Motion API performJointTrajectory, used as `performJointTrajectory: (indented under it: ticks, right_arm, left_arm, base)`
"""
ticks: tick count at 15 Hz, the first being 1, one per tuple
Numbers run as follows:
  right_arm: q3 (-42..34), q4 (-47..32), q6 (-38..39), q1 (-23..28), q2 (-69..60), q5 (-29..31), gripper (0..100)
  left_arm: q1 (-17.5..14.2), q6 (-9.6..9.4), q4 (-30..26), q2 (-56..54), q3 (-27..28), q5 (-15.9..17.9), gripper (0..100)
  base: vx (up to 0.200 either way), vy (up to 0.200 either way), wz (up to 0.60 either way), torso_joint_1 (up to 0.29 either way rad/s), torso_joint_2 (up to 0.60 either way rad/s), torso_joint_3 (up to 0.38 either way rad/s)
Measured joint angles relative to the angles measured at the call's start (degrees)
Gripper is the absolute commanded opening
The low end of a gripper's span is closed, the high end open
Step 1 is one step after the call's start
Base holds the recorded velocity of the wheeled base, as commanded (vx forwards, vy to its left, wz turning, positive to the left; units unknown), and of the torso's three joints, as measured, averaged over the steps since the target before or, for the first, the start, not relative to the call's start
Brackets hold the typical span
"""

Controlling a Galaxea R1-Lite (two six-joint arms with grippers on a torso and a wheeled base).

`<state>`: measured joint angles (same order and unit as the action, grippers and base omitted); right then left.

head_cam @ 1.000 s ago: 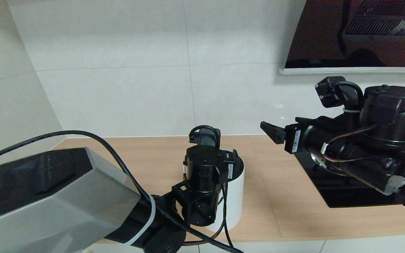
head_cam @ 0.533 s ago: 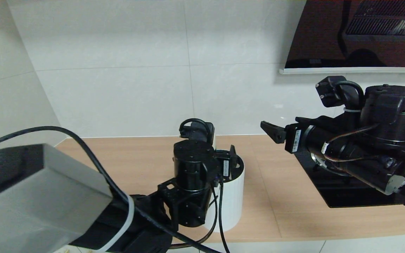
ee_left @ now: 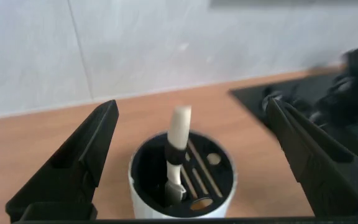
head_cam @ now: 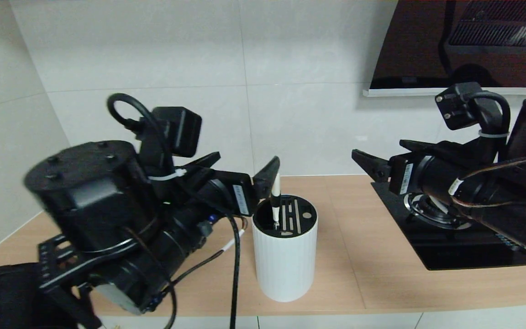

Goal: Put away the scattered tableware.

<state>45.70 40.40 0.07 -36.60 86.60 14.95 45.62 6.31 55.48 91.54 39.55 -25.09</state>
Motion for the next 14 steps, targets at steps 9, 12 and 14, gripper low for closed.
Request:
performJointTrajectory:
  ticks: [9,12,14]
  right_arm:
    - [-16.5,-0.3,-0.3,7.2,-26.5,-0.3,100]
    - [-21.9,-6.8,-1.1,11.8,-41.3,-0.7,100]
    - [-23.6,-16.3,-1.4,16.1,-51.6,-1.3,100]
  left_arm:
    - [-12.9,0.00,-30.0,-39.1,-10.4,1.5,100]
    - [-19.3,-0.05,-45.1,-54.6,-11.2,4.2,100]
    - [-24.3,-0.22,-52.7,-63.8,-11.3,5.8,100]
  base:
    - [0.000,0.000,0.00,0.000,0.00,0.000]
    - [0.000,0.000,0.00,0.000,0.00,0.000]
    - [0.000,0.000,0.00,0.000,0.00,0.000]
